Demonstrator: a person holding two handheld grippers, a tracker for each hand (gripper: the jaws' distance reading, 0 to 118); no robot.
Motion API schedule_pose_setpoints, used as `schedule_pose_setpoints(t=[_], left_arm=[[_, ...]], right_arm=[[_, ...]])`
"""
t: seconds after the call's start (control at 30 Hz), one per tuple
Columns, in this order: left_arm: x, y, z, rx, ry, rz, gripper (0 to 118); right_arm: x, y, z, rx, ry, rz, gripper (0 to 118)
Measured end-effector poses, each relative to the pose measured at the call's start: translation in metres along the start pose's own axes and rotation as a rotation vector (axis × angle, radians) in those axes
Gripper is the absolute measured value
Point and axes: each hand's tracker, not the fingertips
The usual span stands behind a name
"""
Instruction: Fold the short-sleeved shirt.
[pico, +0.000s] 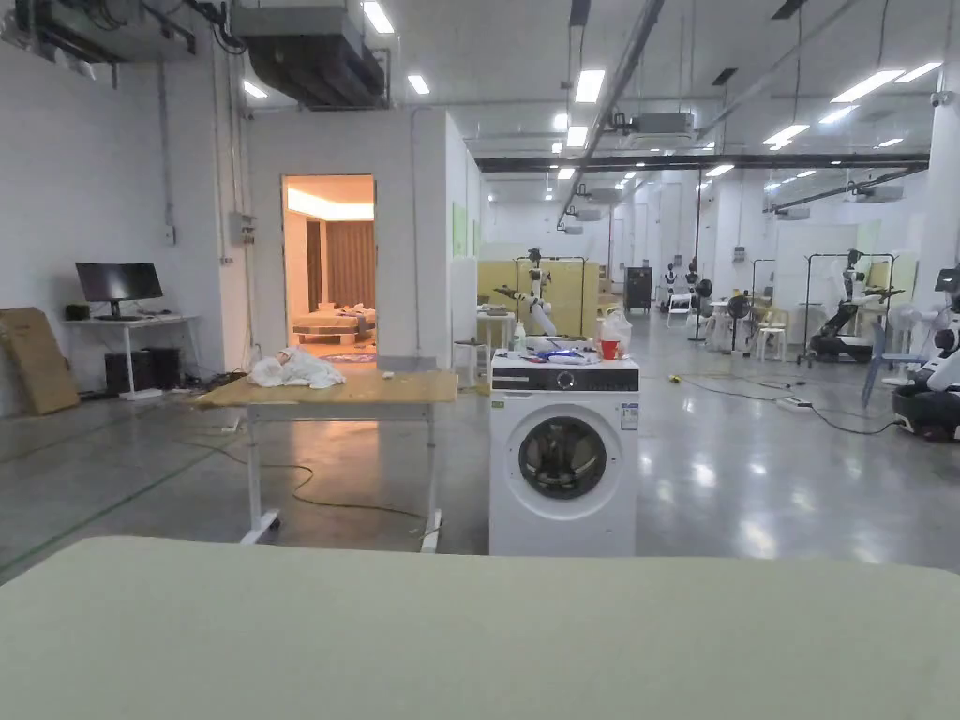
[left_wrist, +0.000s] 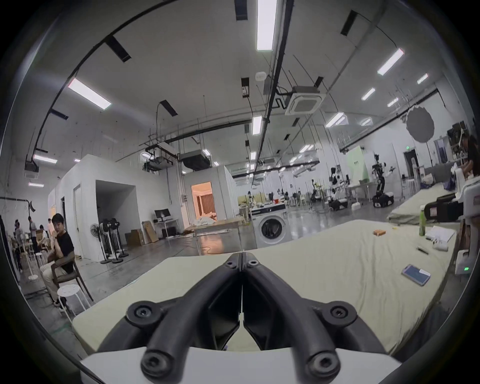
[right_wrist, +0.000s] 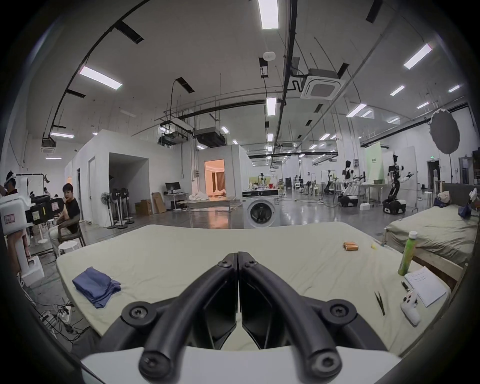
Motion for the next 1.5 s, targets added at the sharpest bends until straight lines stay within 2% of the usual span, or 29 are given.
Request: schedule_pose_setpoints(t=[0.33, 0.73, 0.77, 0.83, 0.9, 0.97, 1.0, 1.03, 1.13, 1.17, 1.23, 1.3, 1.5], left_arm=[[0.0, 0.006, 0.002, -0.032, 0.023, 0.101, 0], [0.0, 0.007, 0.008, -0.034, 0.06, 0.069, 0], [-0.001, 0.008, 0.009, -0.029, 0.059, 0.082, 1], [-0.002, 0.009, 0.009, -0.024, 0.069, 0.095, 15], [-0.002, 0.01, 0.01, -0.021, 0.072, 0.092, 56], [-0.002, 0.01, 0.009, -0.01, 0.072, 0.093, 95], [-0.003, 0.01, 0.01, 0.007, 0.075, 0.105, 103], [-0.003, 0.01, 0.011, 0.018, 0.059, 0.123, 107], [-0.004, 0.011, 0.012, 0.037, 0.037, 0.157, 109], [-0.003, 0.011, 0.012, 0.037, 0.037, 0.154, 110], [0.0, 0.013, 0.01, 0.034, 0.041, 0.136, 116], [0.004, 0.015, 0.007, 0.014, 0.039, 0.114, 118], [0.007, 0.014, 0.005, 0.004, 0.022, 0.099, 118]], right_arm=[[-0.019, -0.009, -0.002, 0.018, 0.019, 0.019, 0], [-0.019, -0.01, -0.003, 0.016, 0.02, -0.012, 0], [-0.019, -0.009, -0.003, 0.017, 0.02, -0.013, 0], [-0.018, -0.009, -0.003, 0.024, 0.02, -0.015, 0], [-0.017, -0.008, -0.003, 0.03, 0.012, -0.021, 14], [-0.016, -0.006, -0.003, 0.036, 0.013, -0.03, 39], [-0.016, -0.006, -0.003, 0.043, 0.013, -0.035, 50], [-0.016, -0.005, -0.003, 0.049, 0.007, -0.037, 59], [-0.014, -0.003, -0.002, 0.072, 0.015, -0.068, 86], [-0.014, -0.002, -0.002, 0.075, 0.024, -0.067, 99], [-0.016, -0.001, -0.002, 0.086, 0.041, -0.05, 113], [-0.018, 0.001, -0.001, 0.107, 0.052, -0.037, 118], [-0.019, -0.005, -0.001, 0.102, 0.059, -0.025, 118]])
